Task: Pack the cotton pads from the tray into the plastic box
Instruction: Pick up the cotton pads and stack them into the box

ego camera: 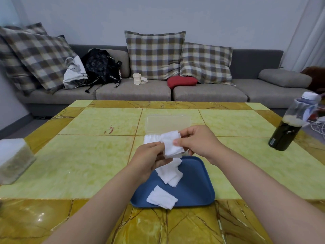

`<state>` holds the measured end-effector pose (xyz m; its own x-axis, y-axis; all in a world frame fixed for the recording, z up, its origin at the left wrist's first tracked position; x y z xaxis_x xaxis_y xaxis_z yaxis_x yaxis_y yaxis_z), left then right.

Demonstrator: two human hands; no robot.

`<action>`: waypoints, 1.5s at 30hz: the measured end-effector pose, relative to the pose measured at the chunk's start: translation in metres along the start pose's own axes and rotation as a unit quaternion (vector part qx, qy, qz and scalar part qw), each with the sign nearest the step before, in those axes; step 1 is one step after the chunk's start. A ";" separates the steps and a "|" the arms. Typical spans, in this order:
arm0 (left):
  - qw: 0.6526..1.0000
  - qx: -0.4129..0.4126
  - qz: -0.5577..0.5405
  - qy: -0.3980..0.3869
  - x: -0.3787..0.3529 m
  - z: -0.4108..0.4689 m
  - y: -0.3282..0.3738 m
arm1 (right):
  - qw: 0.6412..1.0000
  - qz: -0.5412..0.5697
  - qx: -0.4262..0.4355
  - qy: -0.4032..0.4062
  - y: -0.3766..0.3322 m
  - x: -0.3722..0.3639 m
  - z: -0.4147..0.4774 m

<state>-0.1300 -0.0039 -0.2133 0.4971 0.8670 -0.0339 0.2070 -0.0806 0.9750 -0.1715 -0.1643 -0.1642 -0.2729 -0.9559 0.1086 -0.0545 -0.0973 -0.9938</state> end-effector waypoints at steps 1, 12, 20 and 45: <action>1.000 0.000 -0.012 -0.007 -0.002 0.000 0.001 | 1.000 -0.009 0.003 0.003 0.000 0.001 0.000; 1.000 -0.002 0.010 0.001 0.001 0.001 0.003 | 0.992 -0.007 -0.117 -0.034 0.016 0.002 0.000; 1.000 0.005 -0.002 -0.020 -0.005 0.010 0.014 | 0.986 0.075 -0.125 -0.078 0.014 0.002 0.005; 0.771 -0.201 0.605 0.014 -0.037 0.106 0.017 | 0.977 0.045 -0.180 0.109 0.049 0.054 0.086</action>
<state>-0.0556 -0.0896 -0.2190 0.1021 0.2884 0.9521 -0.6734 -0.6844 0.2795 -0.1060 -0.2441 -0.2095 -0.4871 -0.8711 0.0634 -0.3449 0.1251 -0.9303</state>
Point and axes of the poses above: each hand's wrist, its own z-axis towards the middle knuckle, its own x-axis out of the back of the hand, y = z × x, the point moved 4 cm from there along z, towards the middle knuckle, and after that the axes turned 14 degrees about z, right-handed, at the moved point
